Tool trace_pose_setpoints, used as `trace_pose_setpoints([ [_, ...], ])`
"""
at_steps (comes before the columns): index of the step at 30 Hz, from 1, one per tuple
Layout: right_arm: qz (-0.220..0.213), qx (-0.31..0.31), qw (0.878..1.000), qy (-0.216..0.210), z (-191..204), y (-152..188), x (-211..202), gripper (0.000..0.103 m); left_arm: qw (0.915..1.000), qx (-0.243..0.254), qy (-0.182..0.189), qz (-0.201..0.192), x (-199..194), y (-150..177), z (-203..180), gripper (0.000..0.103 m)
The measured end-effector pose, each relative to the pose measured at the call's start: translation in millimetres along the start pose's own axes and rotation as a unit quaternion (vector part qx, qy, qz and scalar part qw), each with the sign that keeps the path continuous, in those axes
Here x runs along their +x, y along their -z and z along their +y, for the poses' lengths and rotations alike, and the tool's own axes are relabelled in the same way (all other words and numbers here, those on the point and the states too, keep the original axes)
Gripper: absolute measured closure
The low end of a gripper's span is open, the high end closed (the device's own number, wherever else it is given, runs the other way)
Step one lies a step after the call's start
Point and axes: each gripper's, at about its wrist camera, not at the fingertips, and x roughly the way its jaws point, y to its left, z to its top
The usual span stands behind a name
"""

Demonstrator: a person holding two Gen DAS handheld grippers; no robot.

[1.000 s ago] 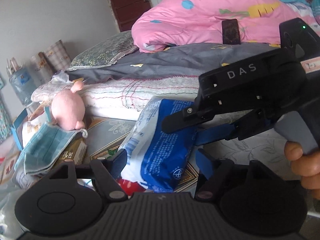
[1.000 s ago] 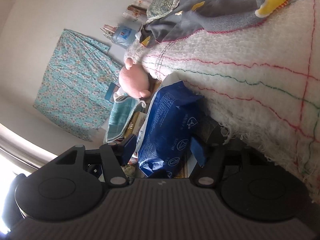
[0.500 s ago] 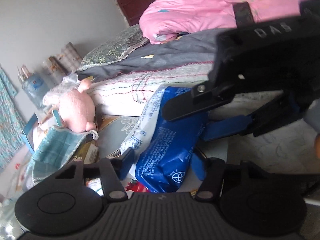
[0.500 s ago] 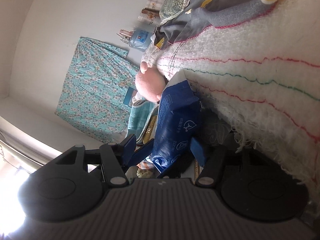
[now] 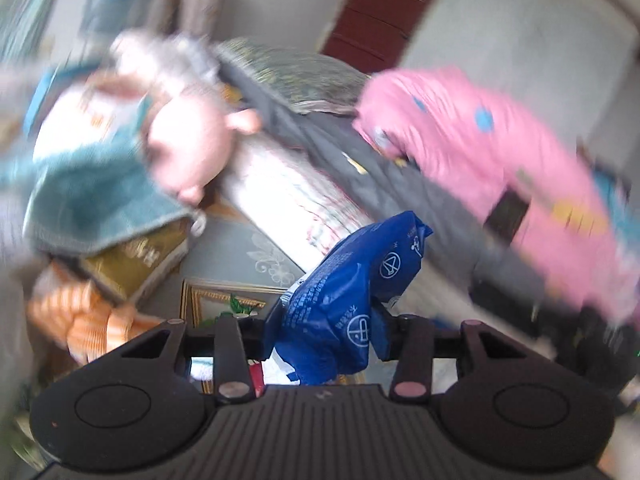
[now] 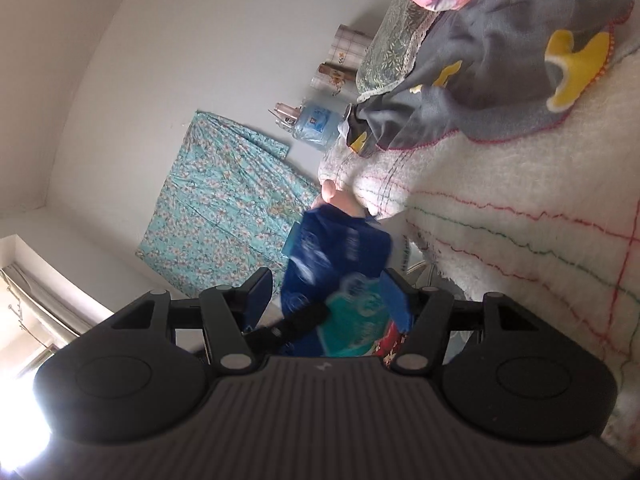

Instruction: Organize soft objects

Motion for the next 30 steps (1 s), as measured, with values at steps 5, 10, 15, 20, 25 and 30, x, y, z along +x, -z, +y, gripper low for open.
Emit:
trace_pose_setpoints([
  [5,0.015,0.004,1.0,-0.005,1,1,14,0.043,0.9891,-0.139,0.045,0.02,2,-5,45,0.057],
  [10,0.024,-0.001,1.0,0.001,1,2,28,0.043,0.9929,-0.117,-0.013,0.018,1,-7,43,0.056],
  [15,0.041,-0.007,0.999,0.021,-2,2,48,0.043,0.9942,-0.081,-0.066,-0.024,-14,-16,37,0.056],
  [20,0.064,-0.006,0.997,0.051,-3,5,70,0.045,0.9911,-0.02,-0.123,-0.047,-23,-24,24,0.052],
  [25,0.087,-0.032,0.993,0.071,5,3,91,0.046,0.9804,0.051,-0.186,-0.037,-15,-21,9,0.052],
  [30,0.109,-0.067,0.989,0.079,11,0,115,0.047,0.976,0.064,-0.208,-0.007,-3,-14,11,0.057],
])
